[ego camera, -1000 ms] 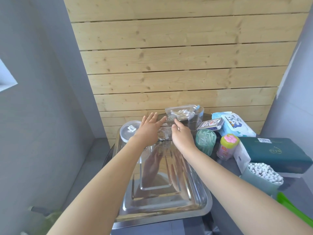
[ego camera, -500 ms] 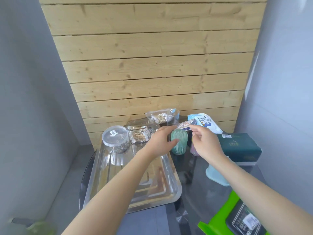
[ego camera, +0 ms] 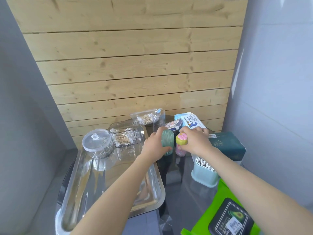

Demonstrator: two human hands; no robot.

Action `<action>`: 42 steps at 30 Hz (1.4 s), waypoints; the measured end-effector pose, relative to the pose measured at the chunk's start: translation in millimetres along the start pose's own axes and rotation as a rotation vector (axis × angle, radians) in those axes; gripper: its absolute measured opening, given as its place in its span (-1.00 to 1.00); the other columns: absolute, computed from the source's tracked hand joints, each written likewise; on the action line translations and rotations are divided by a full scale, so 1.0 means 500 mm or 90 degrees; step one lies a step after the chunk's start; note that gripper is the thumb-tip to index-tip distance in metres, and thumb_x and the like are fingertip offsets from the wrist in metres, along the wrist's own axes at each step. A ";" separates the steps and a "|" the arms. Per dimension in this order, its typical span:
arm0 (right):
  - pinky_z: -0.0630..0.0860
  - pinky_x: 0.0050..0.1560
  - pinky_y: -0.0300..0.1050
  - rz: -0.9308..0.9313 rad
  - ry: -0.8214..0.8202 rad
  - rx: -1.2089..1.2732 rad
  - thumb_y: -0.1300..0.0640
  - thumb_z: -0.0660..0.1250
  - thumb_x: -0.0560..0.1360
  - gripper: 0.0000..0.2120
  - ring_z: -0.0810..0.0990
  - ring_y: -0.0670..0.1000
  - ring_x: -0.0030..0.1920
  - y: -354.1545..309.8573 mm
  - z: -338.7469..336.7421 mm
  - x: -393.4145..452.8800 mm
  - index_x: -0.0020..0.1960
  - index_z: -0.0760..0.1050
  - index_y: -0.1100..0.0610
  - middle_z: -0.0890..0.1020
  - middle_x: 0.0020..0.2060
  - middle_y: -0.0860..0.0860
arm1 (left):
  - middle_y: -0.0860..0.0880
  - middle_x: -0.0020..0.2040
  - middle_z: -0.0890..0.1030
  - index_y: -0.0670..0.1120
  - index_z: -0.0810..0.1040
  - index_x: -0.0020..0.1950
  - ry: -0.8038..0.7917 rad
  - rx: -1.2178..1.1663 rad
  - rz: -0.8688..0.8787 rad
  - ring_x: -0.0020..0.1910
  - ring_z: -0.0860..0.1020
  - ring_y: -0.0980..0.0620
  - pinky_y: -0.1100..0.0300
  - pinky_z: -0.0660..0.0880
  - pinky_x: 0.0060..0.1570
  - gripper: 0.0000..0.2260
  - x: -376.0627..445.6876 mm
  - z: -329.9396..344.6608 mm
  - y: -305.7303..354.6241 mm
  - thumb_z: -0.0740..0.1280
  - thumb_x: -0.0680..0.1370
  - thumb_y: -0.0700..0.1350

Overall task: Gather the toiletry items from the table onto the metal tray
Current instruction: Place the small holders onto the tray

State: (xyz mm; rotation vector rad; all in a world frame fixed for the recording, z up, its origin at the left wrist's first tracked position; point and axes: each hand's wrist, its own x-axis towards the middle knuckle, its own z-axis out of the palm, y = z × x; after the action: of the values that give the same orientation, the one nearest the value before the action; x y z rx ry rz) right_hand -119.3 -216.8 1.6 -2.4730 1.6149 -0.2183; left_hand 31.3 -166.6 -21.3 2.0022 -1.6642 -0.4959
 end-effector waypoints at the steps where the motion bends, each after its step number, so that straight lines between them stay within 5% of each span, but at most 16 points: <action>1: 0.17 0.25 0.02 0.000 -0.003 0.004 -0.07 0.39 0.38 -0.50 0.39 0.12 0.26 -0.002 -0.002 0.003 0.27 0.36 -0.04 0.57 0.16 0.03 | -0.16 0.21 0.48 0.09 0.22 0.41 0.010 -0.036 -0.004 0.13 0.51 -0.17 0.09 0.44 0.04 -0.38 -0.002 -0.002 -0.001 0.44 0.43 -0.07; 8: 0.31 0.22 -0.01 -0.068 0.051 0.223 0.06 0.43 0.37 -0.50 0.51 0.10 0.20 -0.046 -0.017 -0.015 0.29 0.39 -0.02 0.57 0.19 -0.02 | -0.09 0.32 0.43 0.12 0.27 0.42 0.163 -0.170 -0.003 0.23 0.44 -0.07 0.19 0.33 0.04 -0.37 -0.048 -0.097 -0.015 0.46 0.43 -0.07; 13: 0.37 0.04 -0.17 -0.145 0.032 0.335 0.22 0.39 0.36 -0.41 0.48 0.05 0.21 -0.144 -0.014 -0.043 0.36 0.35 0.02 0.48 0.26 0.03 | -0.11 0.30 0.41 0.08 0.19 0.48 0.200 -0.115 -0.080 -0.06 0.41 0.00 0.22 0.31 -0.05 -0.33 -0.134 -0.170 -0.071 0.44 0.45 -0.08; 17: 0.35 0.09 -0.19 -0.199 0.022 0.386 0.15 0.42 0.39 -0.41 0.48 0.03 0.24 -0.230 0.013 -0.071 0.39 0.32 0.03 0.47 0.28 0.01 | -0.11 0.35 0.44 -0.06 0.18 0.50 0.230 -0.108 -0.180 0.24 0.47 -0.13 0.17 0.36 -0.01 -0.28 -0.202 -0.187 -0.142 0.47 0.42 -0.07; 24: 0.35 -0.06 -0.16 -0.193 -0.058 0.355 0.16 0.43 0.39 -0.49 0.53 0.07 0.13 -0.334 0.096 -0.070 0.29 0.34 0.11 0.56 0.16 0.03 | -0.12 0.31 0.38 0.03 0.22 0.45 0.221 -0.144 -0.280 0.14 0.44 -0.07 0.16 0.38 0.00 -0.32 -0.254 -0.190 -0.241 0.46 0.41 -0.10; 34: 0.35 0.06 -0.17 -0.242 -0.088 0.332 0.25 0.36 0.47 -0.47 0.48 0.08 0.25 -0.378 0.142 -0.008 0.37 0.32 -0.05 0.45 0.36 0.00 | -0.16 0.33 0.30 0.08 0.01 0.55 0.215 -0.137 -0.250 -0.09 0.42 -0.03 0.21 0.34 -0.08 -0.29 -0.226 -0.187 -0.277 0.33 0.52 -0.19; 38: 0.46 0.22 -0.01 -0.245 -0.097 0.348 0.21 0.39 0.46 -0.26 0.50 0.12 0.30 -0.364 0.144 -0.025 0.49 0.11 -0.13 0.39 0.44 0.01 | -0.18 0.40 0.23 0.04 -0.03 0.56 0.207 -0.115 -0.231 0.23 0.40 -0.13 0.07 0.40 0.16 -0.26 -0.229 -0.190 -0.264 0.33 0.51 -0.16; 42: 0.40 0.31 -0.03 -0.233 -0.066 0.337 0.18 0.35 0.50 -0.37 0.45 0.07 0.35 -0.324 0.115 -0.054 0.49 0.17 -0.02 0.40 0.41 0.07 | -0.12 0.49 0.18 0.01 0.22 0.50 0.285 0.092 -0.176 0.49 0.13 -0.12 -0.03 0.03 0.42 -0.42 -0.233 -0.197 -0.225 0.32 0.51 -0.08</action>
State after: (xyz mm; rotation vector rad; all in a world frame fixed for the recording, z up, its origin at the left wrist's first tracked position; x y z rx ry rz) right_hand 26.8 -124.5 -18.1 -2.2800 0.8995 -0.4867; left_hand 154.8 -23.4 -9.6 2.2555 -1.1886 -0.0065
